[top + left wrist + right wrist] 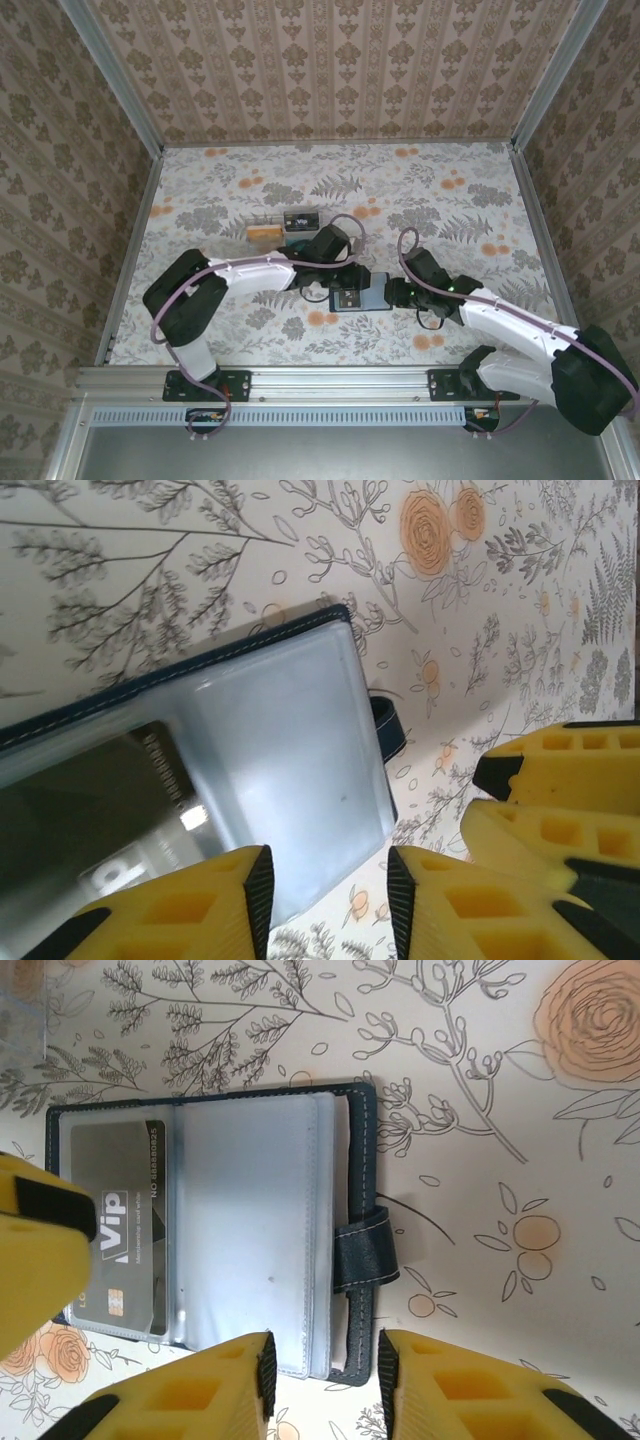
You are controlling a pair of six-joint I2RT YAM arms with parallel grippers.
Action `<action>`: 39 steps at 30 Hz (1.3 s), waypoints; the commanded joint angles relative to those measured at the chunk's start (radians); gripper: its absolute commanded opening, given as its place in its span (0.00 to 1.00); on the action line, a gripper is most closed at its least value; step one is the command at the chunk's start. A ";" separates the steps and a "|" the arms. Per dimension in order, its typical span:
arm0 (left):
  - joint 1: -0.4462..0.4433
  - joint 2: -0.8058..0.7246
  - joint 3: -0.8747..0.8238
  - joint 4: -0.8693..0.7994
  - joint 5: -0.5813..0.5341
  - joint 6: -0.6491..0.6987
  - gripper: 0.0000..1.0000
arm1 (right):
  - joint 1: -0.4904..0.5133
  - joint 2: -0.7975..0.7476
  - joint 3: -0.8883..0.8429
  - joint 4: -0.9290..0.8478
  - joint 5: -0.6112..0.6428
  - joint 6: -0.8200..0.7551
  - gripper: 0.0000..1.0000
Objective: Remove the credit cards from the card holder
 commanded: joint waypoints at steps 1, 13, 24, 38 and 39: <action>0.019 -0.080 -0.059 -0.027 -0.053 0.001 0.32 | 0.001 0.018 0.052 0.028 -0.063 -0.008 0.32; 0.069 -0.116 -0.163 -0.077 -0.101 0.011 0.00 | 0.022 0.230 0.136 0.204 -0.336 0.041 0.21; 0.065 -0.061 -0.160 -0.028 -0.080 0.005 0.00 | 0.005 0.370 0.160 0.177 -0.309 0.069 0.21; 0.054 -0.021 -0.151 -0.069 -0.090 0.005 0.00 | 0.000 0.435 0.166 0.216 -0.345 0.084 0.21; 0.053 -0.019 -0.149 -0.075 -0.091 0.006 0.00 | 0.000 0.436 0.168 0.218 -0.345 0.085 0.21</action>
